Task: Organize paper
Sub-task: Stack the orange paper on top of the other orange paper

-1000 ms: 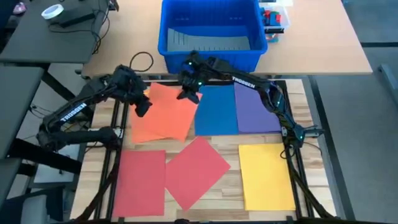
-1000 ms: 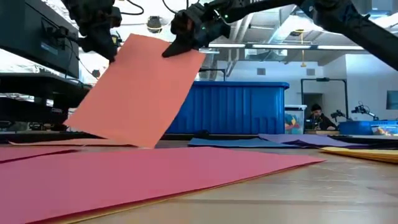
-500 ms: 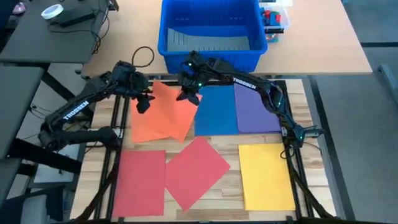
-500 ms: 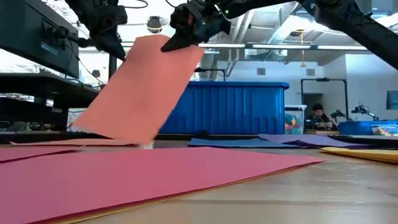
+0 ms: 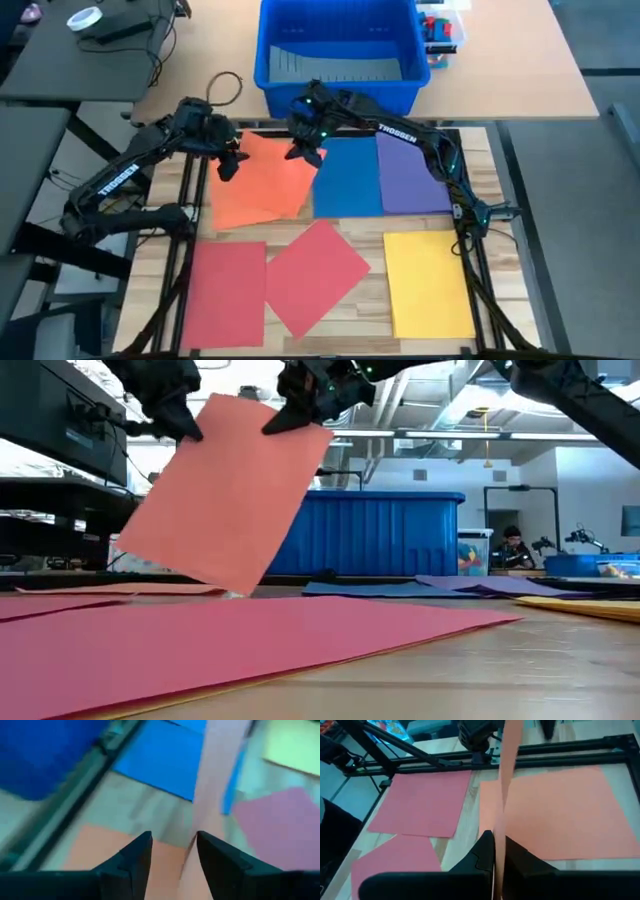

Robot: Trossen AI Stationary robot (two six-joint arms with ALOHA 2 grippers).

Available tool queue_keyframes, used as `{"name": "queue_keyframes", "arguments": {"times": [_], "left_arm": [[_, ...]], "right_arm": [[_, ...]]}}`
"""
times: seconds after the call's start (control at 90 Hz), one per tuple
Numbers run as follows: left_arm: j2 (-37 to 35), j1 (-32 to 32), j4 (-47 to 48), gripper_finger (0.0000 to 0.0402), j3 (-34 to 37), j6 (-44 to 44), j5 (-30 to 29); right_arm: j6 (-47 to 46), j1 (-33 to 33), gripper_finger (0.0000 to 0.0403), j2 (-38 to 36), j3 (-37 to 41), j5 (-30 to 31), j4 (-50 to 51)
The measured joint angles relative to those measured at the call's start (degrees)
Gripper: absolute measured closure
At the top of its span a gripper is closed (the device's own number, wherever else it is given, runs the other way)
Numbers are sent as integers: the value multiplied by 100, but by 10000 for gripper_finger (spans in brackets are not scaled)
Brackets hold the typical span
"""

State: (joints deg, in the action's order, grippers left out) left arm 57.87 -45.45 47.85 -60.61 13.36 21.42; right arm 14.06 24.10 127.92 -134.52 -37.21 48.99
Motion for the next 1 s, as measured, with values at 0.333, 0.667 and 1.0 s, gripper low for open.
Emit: {"name": "queue_keyframes", "arguments": {"times": [0.333, 0.667, 1.0], "left_arm": [[486, 67, -284, 314, 176, -109, 685], [602, 102, -273, 401, 176, -763, -195], [704, 28, 174, 401, 174, -2353, -1496]], "right_arm": [[-50, 4, 403, 0, 0, 330, -109], [-1696, 215, 381, 19, 0, 612, -147], [-2603, 847, 221, 39, 0, 616, -86]]}}
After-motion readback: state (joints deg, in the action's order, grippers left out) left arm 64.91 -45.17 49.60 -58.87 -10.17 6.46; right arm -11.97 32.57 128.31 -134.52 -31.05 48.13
